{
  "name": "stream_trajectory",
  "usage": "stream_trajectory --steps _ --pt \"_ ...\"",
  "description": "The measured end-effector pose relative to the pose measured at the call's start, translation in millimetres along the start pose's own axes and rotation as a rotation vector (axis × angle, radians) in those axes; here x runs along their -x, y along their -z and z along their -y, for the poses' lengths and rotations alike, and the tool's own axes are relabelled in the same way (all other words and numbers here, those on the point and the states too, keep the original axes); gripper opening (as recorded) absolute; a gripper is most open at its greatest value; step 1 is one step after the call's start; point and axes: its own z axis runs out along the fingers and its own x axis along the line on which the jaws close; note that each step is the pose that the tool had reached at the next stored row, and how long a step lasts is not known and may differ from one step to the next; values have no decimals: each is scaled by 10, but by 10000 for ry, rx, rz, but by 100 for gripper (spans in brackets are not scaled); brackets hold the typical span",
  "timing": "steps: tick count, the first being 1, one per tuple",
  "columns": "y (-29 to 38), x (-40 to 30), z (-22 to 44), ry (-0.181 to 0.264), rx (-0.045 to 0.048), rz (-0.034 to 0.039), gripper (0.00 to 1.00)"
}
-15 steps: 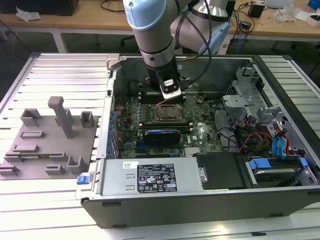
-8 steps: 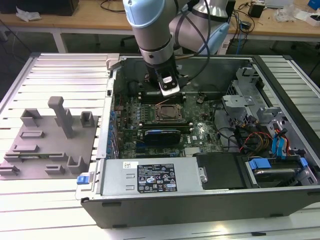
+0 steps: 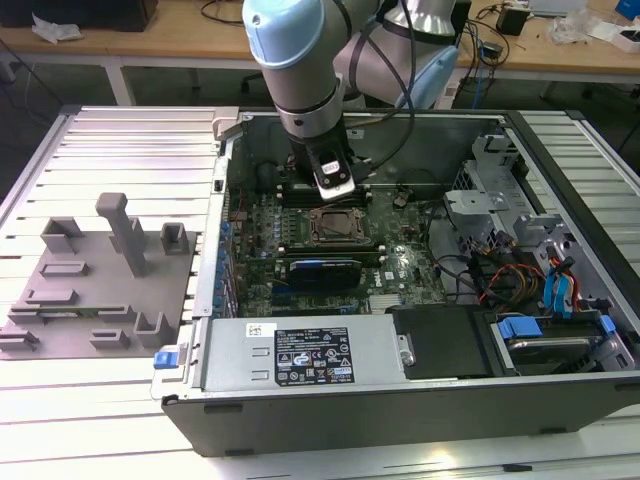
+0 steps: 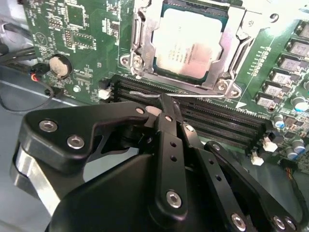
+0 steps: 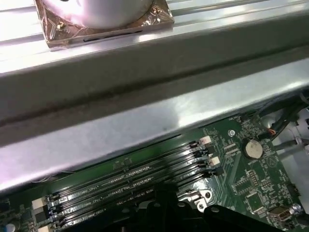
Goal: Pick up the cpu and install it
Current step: 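Install the first cpu locking lever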
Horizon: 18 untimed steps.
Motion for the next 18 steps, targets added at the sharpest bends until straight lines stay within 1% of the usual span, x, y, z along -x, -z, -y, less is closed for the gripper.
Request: stream_trajectory --steps 3,7,13,18 --pt "-51 -10 15 11 3 -3 11" --pt "-65 -12 22 33 -11 -3 11" --pt "-77 -7 27 128 -55 -6 11" --pt "-104 12 26 221 -67 -26 11"
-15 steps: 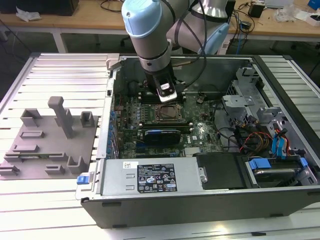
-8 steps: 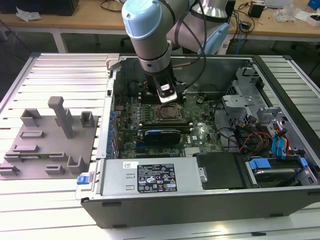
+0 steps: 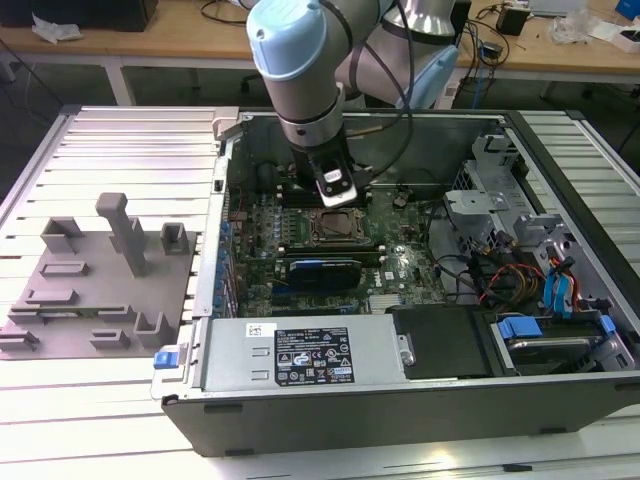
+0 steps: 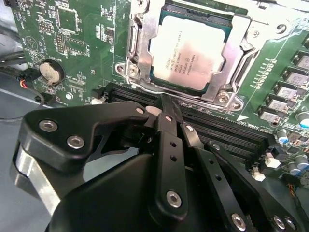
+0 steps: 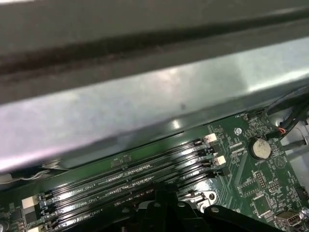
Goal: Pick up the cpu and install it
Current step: 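Install the first cpu locking lever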
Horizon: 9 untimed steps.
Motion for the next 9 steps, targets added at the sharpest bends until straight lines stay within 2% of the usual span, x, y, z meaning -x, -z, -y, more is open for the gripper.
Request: stream_trajectory --steps 6,7,8,9 --pt "-24 53 -15 60 11 -12 11" --pt "-34 79 -22 72 10 -15 11" --pt "34 96 -42 92 16 -19 11" --pt "216 137 -80 116 -61 5 11"
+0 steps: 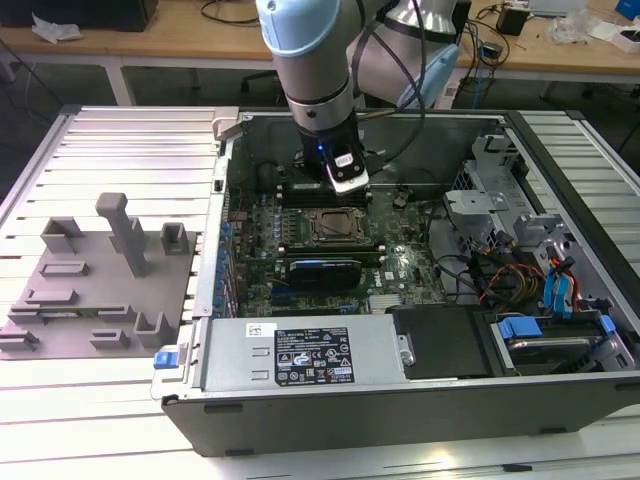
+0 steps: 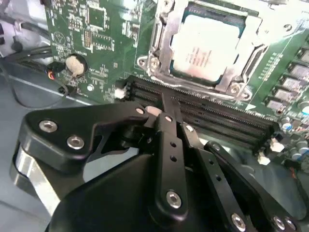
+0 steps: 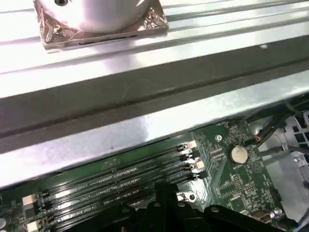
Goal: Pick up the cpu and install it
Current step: 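Install the first cpu locking lever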
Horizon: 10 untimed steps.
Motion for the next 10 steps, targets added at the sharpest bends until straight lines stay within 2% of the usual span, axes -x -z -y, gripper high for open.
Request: stream_trajectory --steps 1,3,5,6,8,9,10 --pt "11 16 48 36 -153 20 11" --pt "25 41 121 64 -360 -32 11" --pt "31 53 155 96 -574 -85 11" --pt "35 60 174 133 -844 -154 11" --pt "39 65 190 177 -1182 -256 11" --pt "41 69 201 221 -1511 -353 11" --pt "41 70 206 242 -1666 -397 11"
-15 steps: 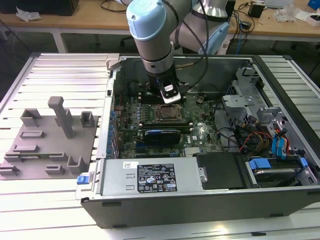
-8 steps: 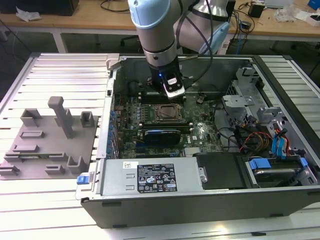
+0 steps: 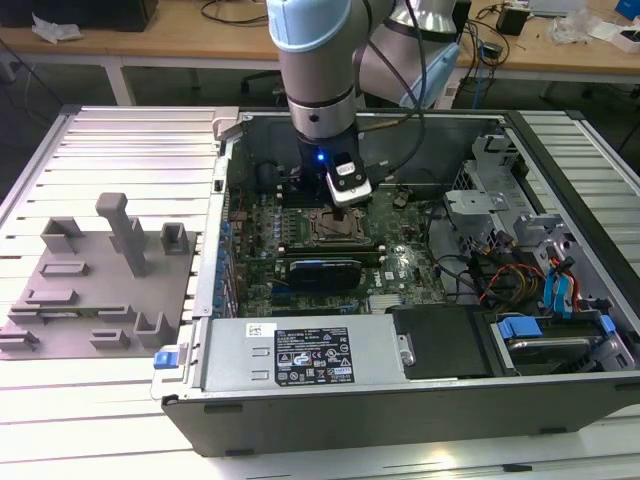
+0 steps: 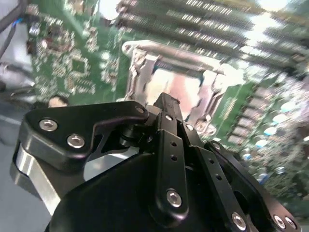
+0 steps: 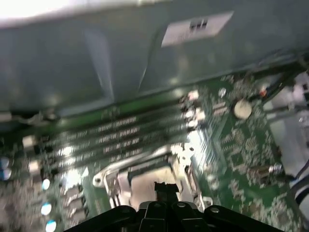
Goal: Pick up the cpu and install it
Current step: 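Install the first cpu locking lever, then install the second cpu locking lever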
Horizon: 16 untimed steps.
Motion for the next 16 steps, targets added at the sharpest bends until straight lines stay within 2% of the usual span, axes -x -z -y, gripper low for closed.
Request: stream_trajectory --steps 1,3,4,6,8,9,12,16 --pt "0 2 5 27 -193 -52 11" --pt "-1 15 2 56 -451 -196 11" --pt "-18 74 -15 106 -610 -436 11" --pt "-39 149 -37 281 -640 -623 11" --pt "-14 162 -43 325 -637 -634 11" --pt "39 173 -49 328 -637 -634 11" --pt "115 188 -56 329 -641 -634 11" --pt "116 189 -57 330 -643 -633 11"
